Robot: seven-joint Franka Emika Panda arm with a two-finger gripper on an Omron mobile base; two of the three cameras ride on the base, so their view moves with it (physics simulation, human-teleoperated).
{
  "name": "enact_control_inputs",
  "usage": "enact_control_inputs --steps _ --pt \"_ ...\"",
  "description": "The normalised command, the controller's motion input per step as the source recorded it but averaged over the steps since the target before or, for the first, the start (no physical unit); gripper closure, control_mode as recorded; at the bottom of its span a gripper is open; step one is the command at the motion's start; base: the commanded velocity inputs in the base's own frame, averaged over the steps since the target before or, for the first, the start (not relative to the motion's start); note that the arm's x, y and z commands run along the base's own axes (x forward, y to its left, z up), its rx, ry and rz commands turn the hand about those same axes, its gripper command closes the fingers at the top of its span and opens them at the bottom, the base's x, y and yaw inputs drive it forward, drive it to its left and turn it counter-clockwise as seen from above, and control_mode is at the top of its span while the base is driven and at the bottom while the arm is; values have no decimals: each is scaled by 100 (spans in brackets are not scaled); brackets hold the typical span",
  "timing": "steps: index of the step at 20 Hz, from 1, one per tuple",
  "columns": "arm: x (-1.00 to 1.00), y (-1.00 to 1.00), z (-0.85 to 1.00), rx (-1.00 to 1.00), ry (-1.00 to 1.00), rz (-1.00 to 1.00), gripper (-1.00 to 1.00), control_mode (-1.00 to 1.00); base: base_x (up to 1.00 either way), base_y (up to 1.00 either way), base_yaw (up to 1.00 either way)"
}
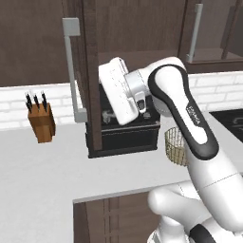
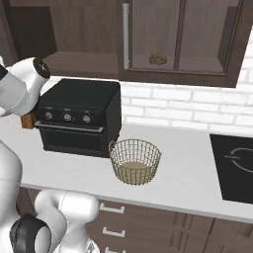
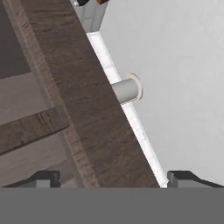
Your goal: Open the cabinet, pick up the bread from the cabinet and place it in the basket. Then move the basket to the dining counter.
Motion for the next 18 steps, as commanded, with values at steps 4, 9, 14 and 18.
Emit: enact_control_inputs --steps 4,9,14,18 --pt "11 -68 -9 0 0 9 -100 -100 0 0 0" --pt "57 -100 -59 -6 2 3 -100 -100 0 0 0" --pt "33 -100 -100 -44 1 6 -100 -100 0 0 0" --pt "4 -100 -42 -37 -12 6 -100 -100 0 0 0"
